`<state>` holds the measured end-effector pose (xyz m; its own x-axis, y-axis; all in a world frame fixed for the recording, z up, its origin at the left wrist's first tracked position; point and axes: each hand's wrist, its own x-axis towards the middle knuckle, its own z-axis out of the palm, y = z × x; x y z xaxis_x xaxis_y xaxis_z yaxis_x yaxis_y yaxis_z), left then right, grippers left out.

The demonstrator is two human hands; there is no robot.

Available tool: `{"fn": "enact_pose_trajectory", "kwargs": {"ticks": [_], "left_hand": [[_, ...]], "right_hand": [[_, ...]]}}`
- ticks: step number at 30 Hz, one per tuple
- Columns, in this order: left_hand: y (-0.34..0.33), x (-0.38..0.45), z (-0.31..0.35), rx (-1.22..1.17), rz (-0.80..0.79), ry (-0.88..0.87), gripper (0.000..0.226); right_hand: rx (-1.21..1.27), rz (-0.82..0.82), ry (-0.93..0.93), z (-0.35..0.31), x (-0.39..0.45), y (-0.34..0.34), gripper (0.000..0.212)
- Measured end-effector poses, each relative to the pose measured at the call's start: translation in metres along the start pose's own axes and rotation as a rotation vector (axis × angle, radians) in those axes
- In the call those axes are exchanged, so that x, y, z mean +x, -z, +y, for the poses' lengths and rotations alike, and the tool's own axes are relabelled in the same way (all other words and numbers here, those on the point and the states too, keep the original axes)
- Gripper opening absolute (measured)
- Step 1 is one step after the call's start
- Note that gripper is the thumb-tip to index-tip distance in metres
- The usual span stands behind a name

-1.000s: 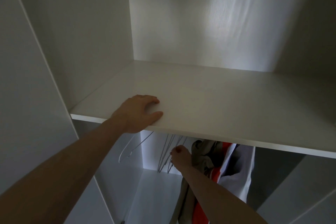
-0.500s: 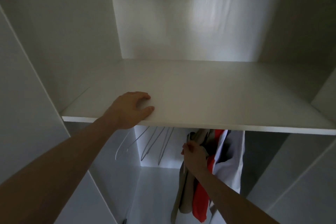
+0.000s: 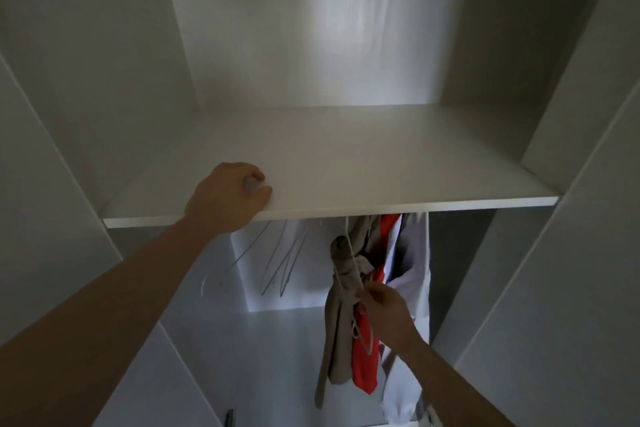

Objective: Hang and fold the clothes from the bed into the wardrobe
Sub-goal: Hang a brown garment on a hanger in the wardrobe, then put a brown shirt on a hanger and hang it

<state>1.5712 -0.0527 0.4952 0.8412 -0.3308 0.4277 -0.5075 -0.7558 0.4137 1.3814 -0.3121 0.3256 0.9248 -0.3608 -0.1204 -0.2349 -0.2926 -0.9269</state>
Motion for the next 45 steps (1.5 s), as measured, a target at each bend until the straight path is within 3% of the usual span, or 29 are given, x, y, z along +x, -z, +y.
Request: {"fn": "enact_pose_trajectory", "kwargs": {"ticks": [2, 6, 9, 11, 16, 21, 26, 33, 39, 45], "left_hand": [[0.001, -0.011, 0.006, -0.023, 0.066, -0.017, 0.031], [-0.013, -0.044, 0.022, -0.288, 0.362, -0.178, 0.011], [-0.035, -0.085, 0.051, -0.493, 0.422, -0.300, 0.011], [-0.053, -0.120, 0.069, -0.617, 0.316, -0.347, 0.008], [-0.093, -0.199, 0.107, -0.734, -0.200, -0.288, 0.024], [-0.122, -0.269, 0.154, -0.617, -0.661, -0.375, 0.042], [-0.127, -0.349, 0.227, -0.687, -0.842, -0.614, 0.061], [-0.111, -0.515, 0.361, -0.755, -0.994, -0.818, 0.057], [-0.096, -0.682, 0.444, -0.956, -1.146, -0.723, 0.063], [-0.080, -0.812, 0.517, -0.909, -1.297, -0.816, 0.079]], "right_hand": [[-0.014, 0.023, -0.042, -0.004, -0.033, 0.017, 0.031], [-0.224, 0.073, -0.022, -0.009, -0.109, 0.047, 0.031], [-0.248, 0.130, -0.059, -0.006, -0.179, 0.064, 0.030], [-0.271, 0.187, -0.095, 0.000, -0.226, 0.073, 0.032], [-0.309, 0.330, -0.252, 0.014, -0.359, 0.092, 0.030], [-0.271, 0.554, -0.346, 0.024, -0.498, 0.101, 0.028], [-0.241, 0.748, -0.421, 0.038, -0.631, 0.087, 0.019], [-0.183, 1.049, -0.531, 0.052, -0.834, 0.063, 0.027], [-0.161, 1.247, -0.651, 0.067, -1.008, 0.041, 0.023], [-0.149, 1.366, -0.761, 0.086, -1.134, 0.014, 0.023]]}}
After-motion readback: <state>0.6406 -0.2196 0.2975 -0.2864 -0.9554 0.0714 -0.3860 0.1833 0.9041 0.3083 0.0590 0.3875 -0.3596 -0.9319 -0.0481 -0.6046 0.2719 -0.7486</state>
